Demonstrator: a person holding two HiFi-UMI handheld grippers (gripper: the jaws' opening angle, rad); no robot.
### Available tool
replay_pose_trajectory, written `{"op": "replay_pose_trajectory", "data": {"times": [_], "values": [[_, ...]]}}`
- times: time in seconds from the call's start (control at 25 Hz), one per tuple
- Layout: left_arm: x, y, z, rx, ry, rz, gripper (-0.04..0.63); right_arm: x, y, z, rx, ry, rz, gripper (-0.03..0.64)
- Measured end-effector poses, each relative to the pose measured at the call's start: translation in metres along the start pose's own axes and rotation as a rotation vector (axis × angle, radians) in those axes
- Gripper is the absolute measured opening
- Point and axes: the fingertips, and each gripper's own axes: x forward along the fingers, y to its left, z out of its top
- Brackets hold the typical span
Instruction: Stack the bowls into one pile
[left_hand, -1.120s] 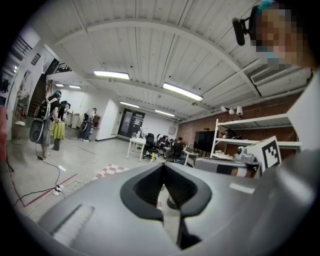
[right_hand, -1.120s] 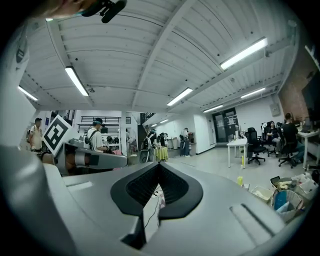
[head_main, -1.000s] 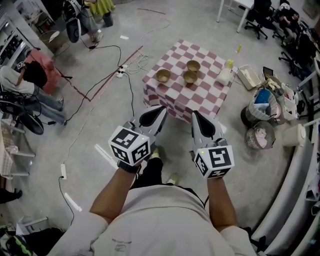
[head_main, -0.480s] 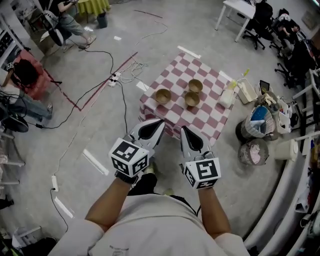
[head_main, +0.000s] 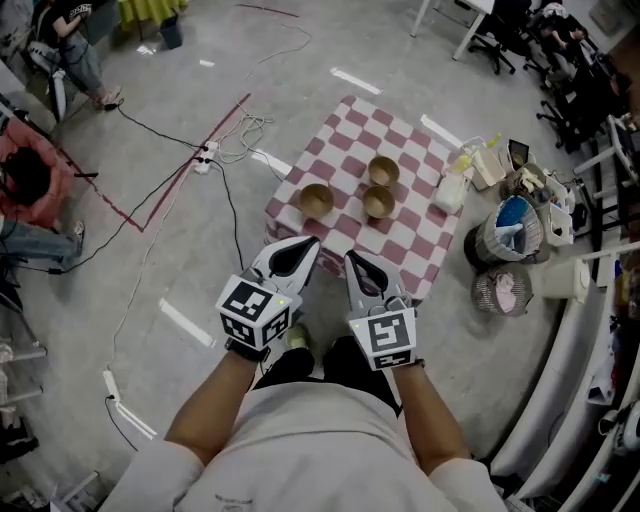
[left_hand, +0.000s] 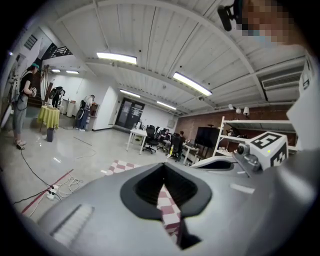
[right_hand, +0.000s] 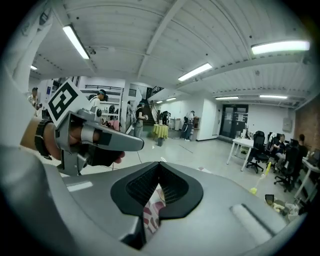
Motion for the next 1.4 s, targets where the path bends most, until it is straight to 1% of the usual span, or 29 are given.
{"op": "replay_pose_trajectory", "data": {"times": [0.12, 0.2, 0.28, 0.4, 0.6, 0.92, 1.0, 1.2, 1.32, 1.4], "values": [[0.016, 0.016, -0.009, 0.000, 0.017, 0.003, 0.006, 0.027, -0.008, -0.015, -0.042, 0.035, 0.016, 0.012], [0.027, 0.029, -0.014, -0.002, 0.020, 0.015, 0.006, 0.048, -0.013, -0.030, -0.072, 0.062, 0.043, 0.012], [0.040, 0.042, -0.021, -0.008, 0.026, 0.033, 0.006, 0.068, -0.015, -0.051, -0.100, 0.107, 0.089, 0.012], [0.059, 0.058, -0.038, -0.028, 0.058, 0.067, 0.006, 0.095, -0.018, -0.083, -0.138, 0.173, 0.160, 0.014], [0.086, 0.088, -0.057, -0.068, 0.095, 0.141, 0.006, 0.134, -0.028, -0.111, -0.225, 0.225, 0.252, 0.014], [0.118, 0.132, -0.109, -0.140, 0.148, 0.254, 0.006, 0.195, -0.035, -0.197, -0.477, 0.351, 0.391, 0.023], [0.122, 0.140, -0.121, -0.161, 0.158, 0.282, 0.006, 0.206, -0.034, -0.215, -0.538, 0.373, 0.418, 0.049], [0.132, 0.155, -0.147, -0.209, 0.178, 0.327, 0.006, 0.233, -0.033, -0.252, -0.688, 0.393, 0.460, 0.051], [0.136, 0.161, -0.160, -0.231, 0.184, 0.343, 0.006, 0.245, -0.031, -0.270, -0.758, 0.396, 0.480, 0.052], [0.136, 0.165, -0.168, -0.245, 0.188, 0.353, 0.006, 0.251, -0.027, -0.282, -0.798, 0.402, 0.499, 0.069]]}}
